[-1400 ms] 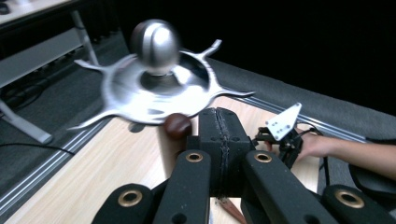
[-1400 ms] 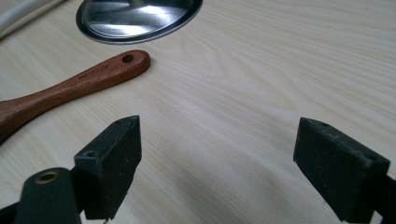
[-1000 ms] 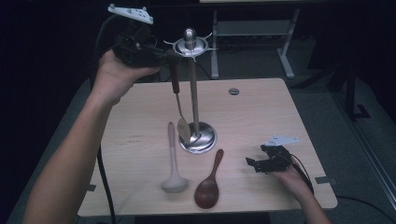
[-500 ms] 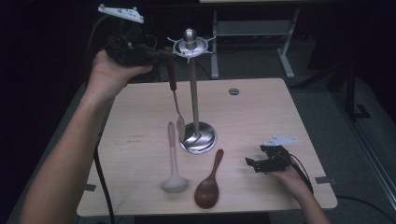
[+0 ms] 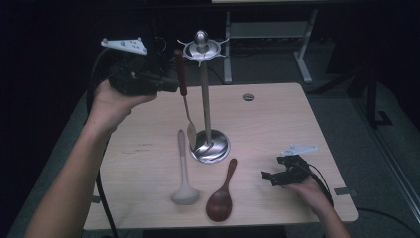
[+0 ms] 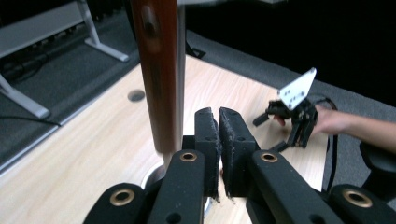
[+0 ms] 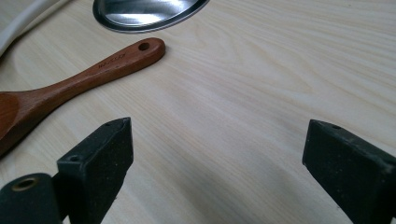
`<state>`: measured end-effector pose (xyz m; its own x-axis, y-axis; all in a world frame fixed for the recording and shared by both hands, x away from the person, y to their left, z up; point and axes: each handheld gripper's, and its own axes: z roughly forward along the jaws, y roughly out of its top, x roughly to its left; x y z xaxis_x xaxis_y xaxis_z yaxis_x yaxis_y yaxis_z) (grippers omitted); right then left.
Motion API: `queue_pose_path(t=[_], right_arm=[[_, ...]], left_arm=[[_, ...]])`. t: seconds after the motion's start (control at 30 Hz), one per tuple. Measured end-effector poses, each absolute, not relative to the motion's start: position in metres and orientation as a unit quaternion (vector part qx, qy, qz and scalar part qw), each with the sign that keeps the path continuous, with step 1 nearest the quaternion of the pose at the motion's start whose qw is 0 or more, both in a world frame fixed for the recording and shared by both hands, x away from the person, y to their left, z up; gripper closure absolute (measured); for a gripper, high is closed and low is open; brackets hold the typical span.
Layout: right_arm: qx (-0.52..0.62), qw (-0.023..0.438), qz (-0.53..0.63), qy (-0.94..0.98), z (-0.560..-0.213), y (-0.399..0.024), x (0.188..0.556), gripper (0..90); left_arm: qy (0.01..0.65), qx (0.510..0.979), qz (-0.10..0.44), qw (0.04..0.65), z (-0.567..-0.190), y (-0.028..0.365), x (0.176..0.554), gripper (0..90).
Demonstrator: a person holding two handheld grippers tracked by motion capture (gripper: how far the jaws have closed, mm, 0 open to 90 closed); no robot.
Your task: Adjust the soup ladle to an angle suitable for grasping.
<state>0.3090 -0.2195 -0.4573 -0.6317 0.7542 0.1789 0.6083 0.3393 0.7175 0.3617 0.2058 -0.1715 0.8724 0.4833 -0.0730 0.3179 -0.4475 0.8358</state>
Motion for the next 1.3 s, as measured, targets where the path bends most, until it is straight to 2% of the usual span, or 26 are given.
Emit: queue_pose_path(t=[0.1,0.17,0.87,1.3], right_arm=[[0.423,0.100,0.388,0.813,-0.458,-0.217,0.307,8.5],[0.419,0.102,0.389,0.814,-0.458,-0.216,0.304,8.5],[0.436,0.123,0.402,0.796,-0.463,-0.233,0.300,8.5],[0.438,0.126,0.402,0.794,-0.464,-0.234,0.301,8.5]], left_arm=[[0.239,0.853,0.085,0.457,-0.188,0.208,0.356,85.3],[0.242,0.856,0.077,0.451,-0.200,0.208,0.353,89.8],[0.274,0.873,0.014,0.403,-0.342,0.197,0.324,89.9],[0.301,0.877,-0.027,0.375,-0.422,0.185,0.321,89.9]])
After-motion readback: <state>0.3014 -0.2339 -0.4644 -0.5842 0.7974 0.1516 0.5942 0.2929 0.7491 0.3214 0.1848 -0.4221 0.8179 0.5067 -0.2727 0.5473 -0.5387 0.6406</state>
